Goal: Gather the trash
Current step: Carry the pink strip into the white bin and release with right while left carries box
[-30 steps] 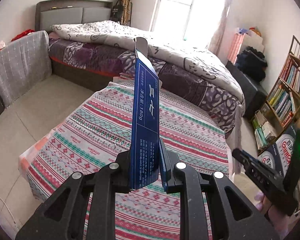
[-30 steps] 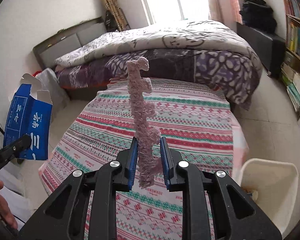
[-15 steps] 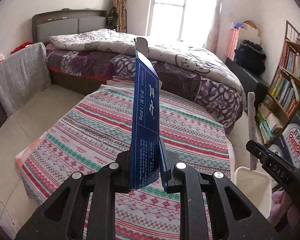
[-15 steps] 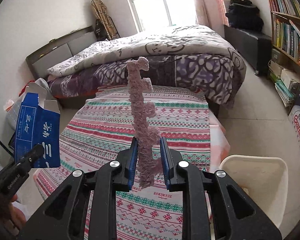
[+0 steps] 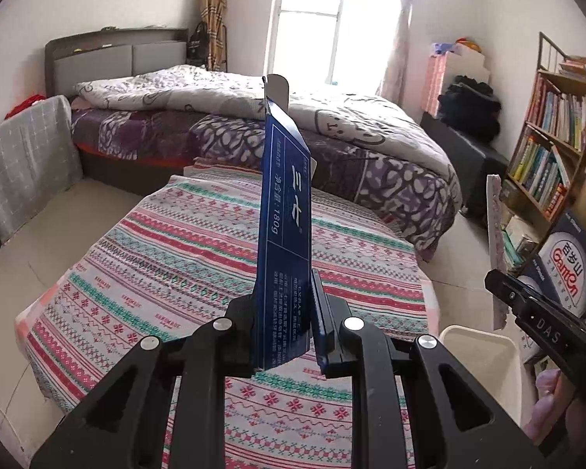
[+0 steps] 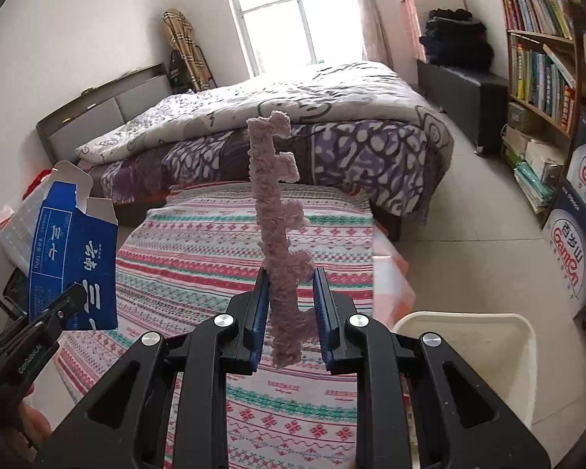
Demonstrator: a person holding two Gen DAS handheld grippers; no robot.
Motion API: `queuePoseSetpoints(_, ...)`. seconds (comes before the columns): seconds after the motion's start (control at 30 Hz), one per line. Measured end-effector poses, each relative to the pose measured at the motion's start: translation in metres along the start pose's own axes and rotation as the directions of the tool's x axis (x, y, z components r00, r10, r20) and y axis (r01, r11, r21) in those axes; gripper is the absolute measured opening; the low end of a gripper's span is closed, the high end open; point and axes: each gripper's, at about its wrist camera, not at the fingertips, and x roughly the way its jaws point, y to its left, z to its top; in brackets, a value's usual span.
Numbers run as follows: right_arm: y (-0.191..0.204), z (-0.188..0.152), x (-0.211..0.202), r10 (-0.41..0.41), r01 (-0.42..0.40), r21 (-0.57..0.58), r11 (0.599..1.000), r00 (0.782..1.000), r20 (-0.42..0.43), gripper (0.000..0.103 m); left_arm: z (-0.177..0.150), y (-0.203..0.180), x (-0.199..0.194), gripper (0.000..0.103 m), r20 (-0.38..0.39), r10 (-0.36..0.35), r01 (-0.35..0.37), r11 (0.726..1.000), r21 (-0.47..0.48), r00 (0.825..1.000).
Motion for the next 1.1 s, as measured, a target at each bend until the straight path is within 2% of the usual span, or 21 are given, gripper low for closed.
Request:
queuePoseSetpoints(0.67, -0.067, 0.004, -0.027, -0.102, 0.101, 0.091, 0.991, 0.995, 0.01, 0.021, -0.013, -0.064, 0.002, 0.021, -0.004, -0.085, 0.085, 0.99, 0.114, 0.996)
queuePoseSetpoints(1.1, -0.116, -0.007, -0.045, -0.196, 0.202, 0.154, 0.967, 0.979, -0.05, 0.022, -0.026, -0.11, -0.003, 0.021, -0.006, -0.152, 0.151, 0.968, 0.199, 0.988)
